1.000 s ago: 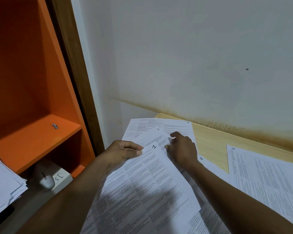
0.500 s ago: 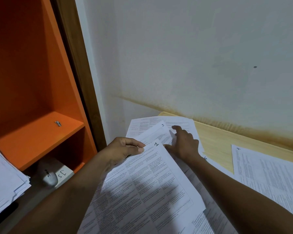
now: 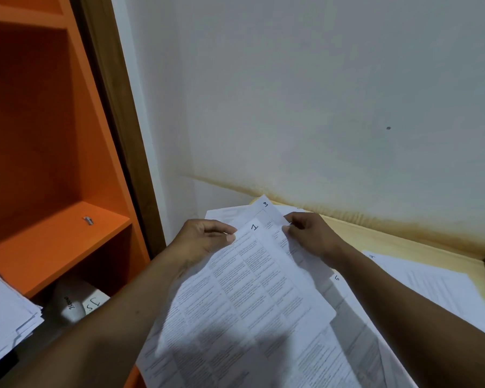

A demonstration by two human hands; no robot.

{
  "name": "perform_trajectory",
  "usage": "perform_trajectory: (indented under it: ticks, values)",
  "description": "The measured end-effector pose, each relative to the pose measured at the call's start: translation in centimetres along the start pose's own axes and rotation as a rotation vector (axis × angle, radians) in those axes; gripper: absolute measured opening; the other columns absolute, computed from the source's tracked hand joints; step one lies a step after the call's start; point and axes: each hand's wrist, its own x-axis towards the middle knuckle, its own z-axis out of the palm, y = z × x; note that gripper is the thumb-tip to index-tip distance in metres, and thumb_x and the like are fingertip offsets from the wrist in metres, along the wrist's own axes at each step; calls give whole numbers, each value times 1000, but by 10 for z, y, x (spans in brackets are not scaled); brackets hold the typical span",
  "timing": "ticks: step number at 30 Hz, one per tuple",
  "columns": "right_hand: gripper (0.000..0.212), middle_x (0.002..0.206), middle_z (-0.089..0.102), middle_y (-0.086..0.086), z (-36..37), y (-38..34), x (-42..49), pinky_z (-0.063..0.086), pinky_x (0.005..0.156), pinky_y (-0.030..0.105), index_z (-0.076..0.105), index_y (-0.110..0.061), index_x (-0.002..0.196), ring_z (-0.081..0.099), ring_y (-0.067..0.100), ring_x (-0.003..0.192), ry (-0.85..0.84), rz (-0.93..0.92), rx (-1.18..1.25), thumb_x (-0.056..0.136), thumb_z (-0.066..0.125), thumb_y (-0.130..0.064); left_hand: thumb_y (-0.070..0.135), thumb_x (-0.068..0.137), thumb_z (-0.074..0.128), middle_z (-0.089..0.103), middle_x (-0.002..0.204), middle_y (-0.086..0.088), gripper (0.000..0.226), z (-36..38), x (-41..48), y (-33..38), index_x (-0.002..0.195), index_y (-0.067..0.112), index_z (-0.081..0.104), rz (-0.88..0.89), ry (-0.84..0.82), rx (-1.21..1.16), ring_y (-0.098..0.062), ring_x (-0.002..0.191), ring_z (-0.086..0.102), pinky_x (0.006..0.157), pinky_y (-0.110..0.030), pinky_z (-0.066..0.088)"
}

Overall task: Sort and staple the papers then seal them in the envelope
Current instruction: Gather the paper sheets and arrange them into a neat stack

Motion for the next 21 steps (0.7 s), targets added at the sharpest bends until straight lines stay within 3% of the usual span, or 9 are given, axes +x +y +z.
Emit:
perform_trajectory:
  ticks: [2, 6, 11, 16, 19, 21]
  values:
    - [21, 80, 74, 2, -1, -1, -13, 52, 66, 26, 76, -13, 95, 65, 11, 68, 24, -11, 95, 98, 55, -9, -4, 84, 79, 73, 101, -31, 11, 8, 1, 9, 92, 4, 80, 65, 56, 26, -26, 89, 76, 93, -37, 61]
    - [19, 86, 73, 6, 13, 4, -30, 48, 72, 30, 74, -9, 95, 62, 14, 74, 123, -64, 186, 97, 56, -6, 15, 86, 83, 78, 92, 2, 11, 20, -2, 20, 82, 25, 83, 180, 188, 234, -14, 93, 74, 90, -32, 59]
    - [25, 100, 78, 4, 30, 1, -41, 52, 80, 33, 76, -15, 99, 70, 16, 88, 157, -67, 299, 99, 54, -6, 15, 87, 82, 78, 92, 4, 8, 22, -10, 33, 89, 23, 84, 240, 237, 295, -12, 90, 74, 92, -36, 61]
    - [24, 93, 73, 10, 33, -13, -42, 54, 57, 17, 67, 10, 112, 73, 7, 68, 76, -6, 593, 103, 45, 4, 15, 89, 79, 79, 90, 7, 11, 2, -6, 50, 96, 23, 84, 296, 239, 400, -12, 86, 75, 84, -34, 63]
    - [24, 93, 72, 14, 35, -22, -41, 56, 57, 18, 65, 14, 111, 74, 11, 68, 29, 6, 689, 102, 44, 5, 17, 90, 79, 78, 90, 9, 11, -7, -6, 60, 93, 27, 83, 344, 240, 453, -13, 87, 72, 79, -32, 61]
    - [25, 98, 74, 17, 38, -27, -42, 57, 65, 19, 64, 15, 111, 75, 18, 82, 22, 11, 742, 103, 43, 4, 17, 90, 79, 77, 90, 9, 10, -9, -7, 64, 93, 27, 83, 371, 231, 491, -15, 87, 71, 79, -33, 60]
